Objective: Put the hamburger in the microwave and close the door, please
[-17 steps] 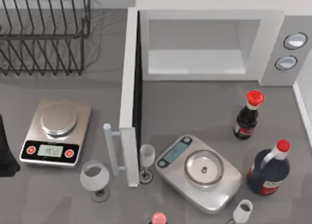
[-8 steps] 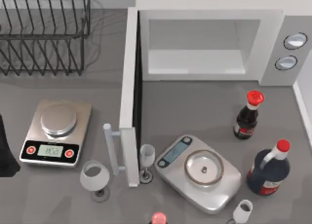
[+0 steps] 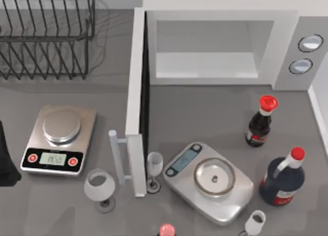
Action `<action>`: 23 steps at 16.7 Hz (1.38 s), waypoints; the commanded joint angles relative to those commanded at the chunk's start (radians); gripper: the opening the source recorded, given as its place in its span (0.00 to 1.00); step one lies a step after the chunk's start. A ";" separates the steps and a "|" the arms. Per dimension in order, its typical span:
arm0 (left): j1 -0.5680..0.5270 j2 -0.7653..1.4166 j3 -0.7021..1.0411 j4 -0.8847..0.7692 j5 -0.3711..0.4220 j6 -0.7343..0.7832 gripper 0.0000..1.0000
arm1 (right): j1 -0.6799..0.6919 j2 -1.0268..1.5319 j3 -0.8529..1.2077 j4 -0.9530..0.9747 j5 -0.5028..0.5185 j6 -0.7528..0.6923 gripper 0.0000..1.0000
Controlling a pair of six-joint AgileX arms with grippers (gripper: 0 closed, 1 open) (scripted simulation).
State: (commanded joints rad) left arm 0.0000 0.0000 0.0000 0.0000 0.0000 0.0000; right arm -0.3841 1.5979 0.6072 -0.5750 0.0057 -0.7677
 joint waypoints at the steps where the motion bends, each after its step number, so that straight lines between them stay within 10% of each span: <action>1: 0.000 0.000 0.000 0.000 0.000 0.000 1.00 | 0.000 0.000 0.000 0.000 0.000 0.000 0.00; 23: 0.000 0.000 0.000 0.000 0.000 0.000 1.00 | -0.006 -0.247 0.329 -0.562 -0.023 0.005 0.00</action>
State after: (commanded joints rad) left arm 0.0000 0.0000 0.0000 0.0000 0.0000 0.0000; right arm -0.3901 1.3510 0.9358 -1.1374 -0.0169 -0.7631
